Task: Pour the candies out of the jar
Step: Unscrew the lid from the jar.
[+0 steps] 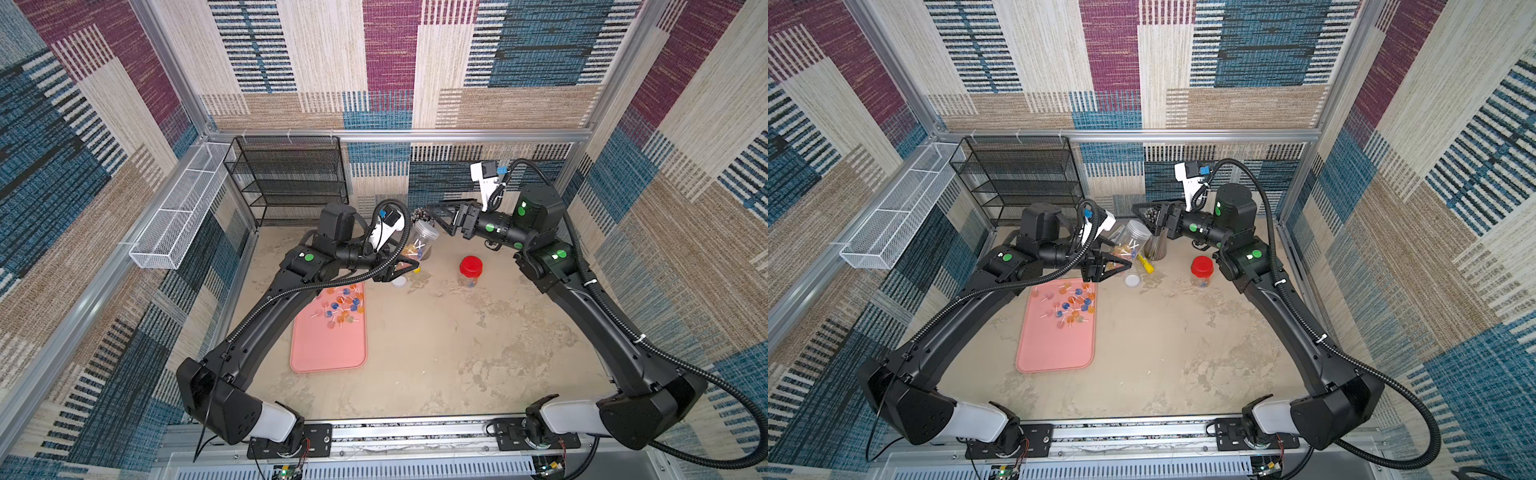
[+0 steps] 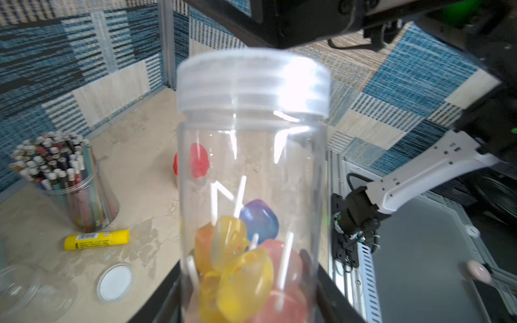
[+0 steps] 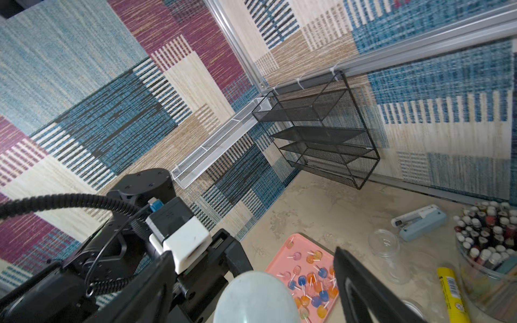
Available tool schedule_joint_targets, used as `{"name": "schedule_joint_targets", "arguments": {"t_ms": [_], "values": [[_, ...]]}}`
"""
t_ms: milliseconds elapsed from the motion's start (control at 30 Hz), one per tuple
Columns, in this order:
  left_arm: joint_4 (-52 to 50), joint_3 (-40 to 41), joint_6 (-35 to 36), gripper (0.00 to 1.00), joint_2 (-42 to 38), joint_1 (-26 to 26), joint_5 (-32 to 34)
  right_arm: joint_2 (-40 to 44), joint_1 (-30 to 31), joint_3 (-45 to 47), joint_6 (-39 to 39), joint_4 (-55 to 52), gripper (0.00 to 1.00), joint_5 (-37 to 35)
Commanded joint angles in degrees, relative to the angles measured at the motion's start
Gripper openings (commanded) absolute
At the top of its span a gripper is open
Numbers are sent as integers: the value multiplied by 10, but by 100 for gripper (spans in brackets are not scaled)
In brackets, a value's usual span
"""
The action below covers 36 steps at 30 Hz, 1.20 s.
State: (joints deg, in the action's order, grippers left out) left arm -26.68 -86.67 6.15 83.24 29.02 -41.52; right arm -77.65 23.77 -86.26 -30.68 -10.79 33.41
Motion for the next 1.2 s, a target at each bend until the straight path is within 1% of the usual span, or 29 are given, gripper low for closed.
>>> {"name": "schedule_joint_targets", "arguments": {"t_ms": [0, 67, 133, 267, 500, 733, 933, 1167], "values": [[37, 2, -10, 0, -2, 2, 114, 2, 10, 8, -42, -22, 89, -75], [42, 7, -7, 0, -2, 6, 159, -2, 20, 16, -56, -22, 87, -95], [47, 12, -2, 0, -3, 11, 189, -5, 29, 23, -68, -15, 86, -102], [55, 21, 6, 0, -4, 19, 230, -20, 46, 24, -80, -11, 84, -119], [58, 26, 22, 0, -7, 31, 251, -51, 54, 21, -94, -7, 81, -133], [56, 27, 31, 0, -4, 41, 252, -66, 56, 18, -99, 10, 77, -131], [53, 25, 34, 0, -3, 43, 256, -77, 59, 14, -98, 13, 70, -130], [51, 21, 32, 0, -2, 45, 257, -75, 60, 14, -95, 15, 47, -129]]}}
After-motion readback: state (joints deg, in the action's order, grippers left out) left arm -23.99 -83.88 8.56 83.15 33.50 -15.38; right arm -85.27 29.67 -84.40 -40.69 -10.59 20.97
